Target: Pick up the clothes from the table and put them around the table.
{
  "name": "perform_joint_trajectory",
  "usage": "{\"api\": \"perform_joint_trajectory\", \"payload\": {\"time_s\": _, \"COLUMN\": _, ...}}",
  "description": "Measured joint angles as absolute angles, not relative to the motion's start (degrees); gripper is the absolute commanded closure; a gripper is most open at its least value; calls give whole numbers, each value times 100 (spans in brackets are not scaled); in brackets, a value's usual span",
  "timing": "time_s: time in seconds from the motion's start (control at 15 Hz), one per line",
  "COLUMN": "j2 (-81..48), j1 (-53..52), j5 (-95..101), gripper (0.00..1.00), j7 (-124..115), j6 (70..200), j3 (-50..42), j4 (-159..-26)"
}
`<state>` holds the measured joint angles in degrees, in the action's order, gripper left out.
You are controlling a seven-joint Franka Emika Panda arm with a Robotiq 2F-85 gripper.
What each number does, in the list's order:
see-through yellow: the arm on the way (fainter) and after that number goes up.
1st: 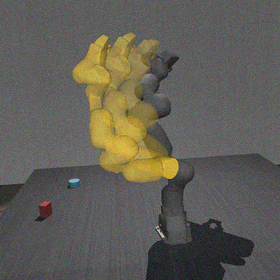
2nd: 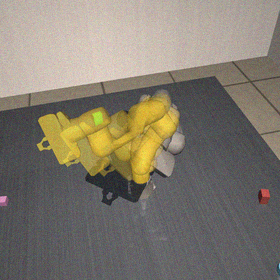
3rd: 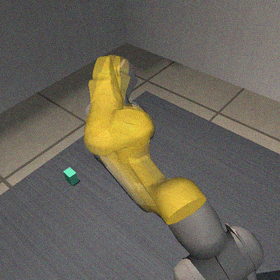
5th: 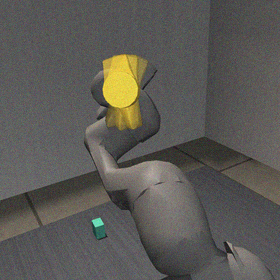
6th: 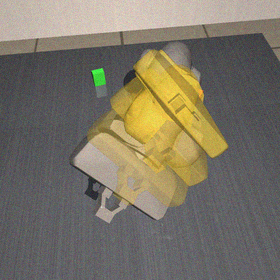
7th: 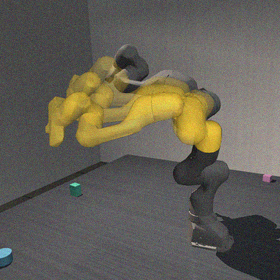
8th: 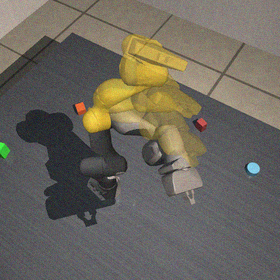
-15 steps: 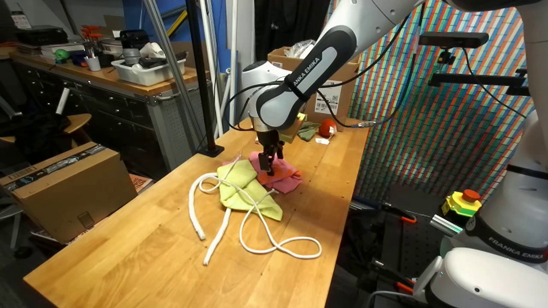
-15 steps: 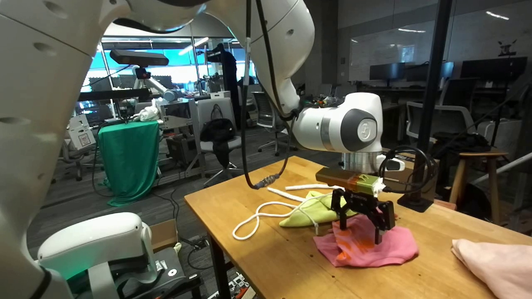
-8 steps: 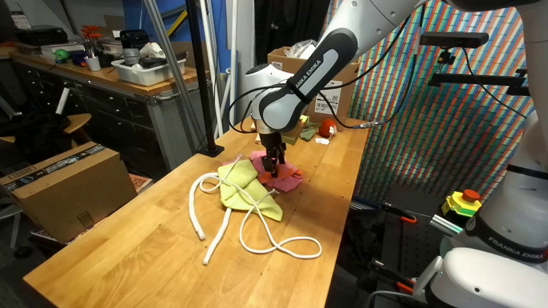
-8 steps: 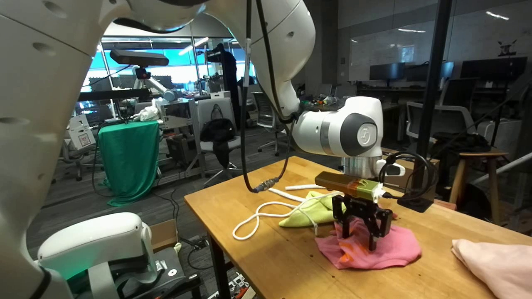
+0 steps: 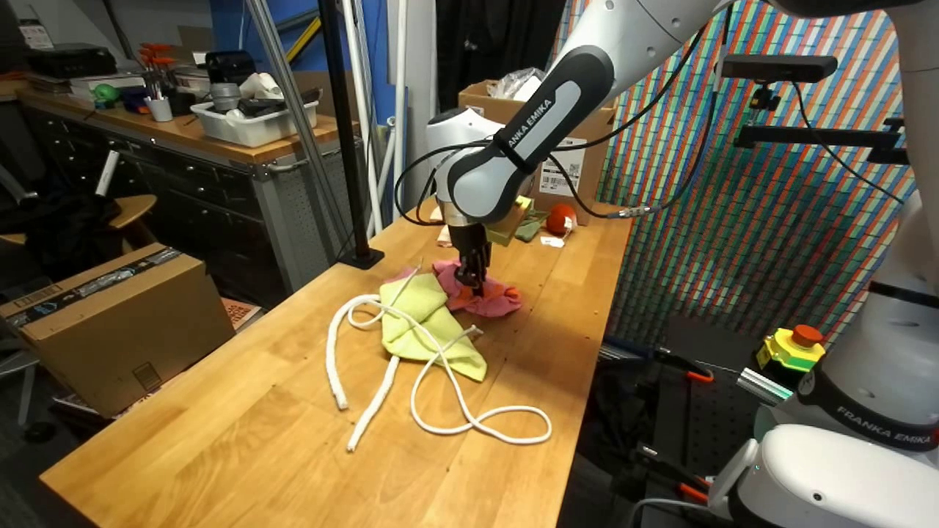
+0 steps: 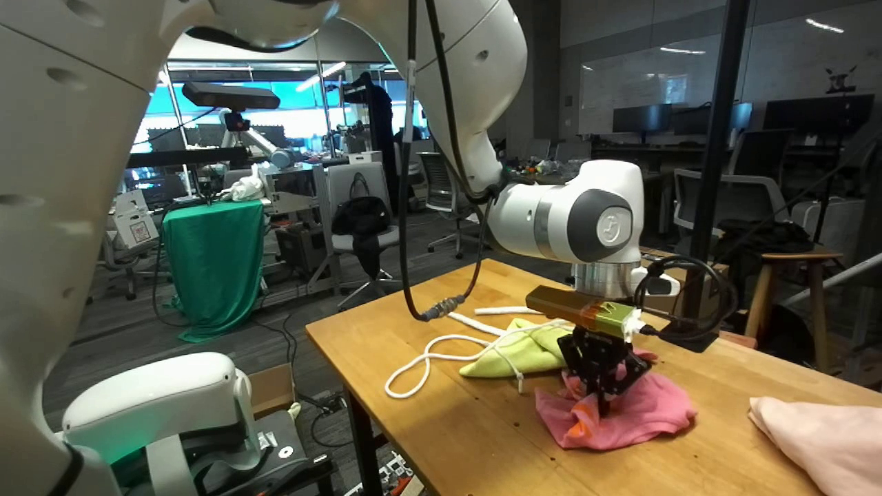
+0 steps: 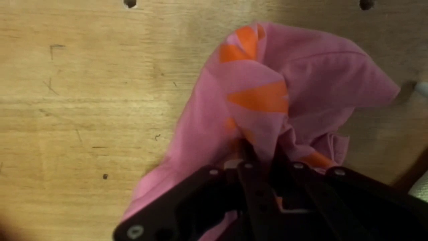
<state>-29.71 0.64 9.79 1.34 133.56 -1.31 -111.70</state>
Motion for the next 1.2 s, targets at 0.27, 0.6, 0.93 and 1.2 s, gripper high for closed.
{"api": "perform_joint_trajectory", "payload": {"time_s": 0.27, "j2": -2874, "j1": 165, "j5": 836, "gripper": 97, "j7": 118, "j6": 13373, "j3": -188, "j4": -11257}}
{"api": "perform_joint_trajectory", "payload": {"time_s": 0.6, "j2": -2638, "j1": 319, "j5": 621, "gripper": 97, "j7": 47, "j6": 13437, "j3": -276, "j4": -11421}}
{"api": "perform_joint_trajectory", "payload": {"time_s": 0.93, "j2": -2385, "j1": 420, "j5": 495, "gripper": 97, "j7": -47, "j6": 13448, "j3": -379, "j4": -11582}}
{"api": "perform_joint_trajectory", "payload": {"time_s": 1.2, "j2": -2217, "j1": 482, "j5": 445, "gripper": 97, "j7": -110, "j6": 13467, "j3": -453, "j4": -11775}}
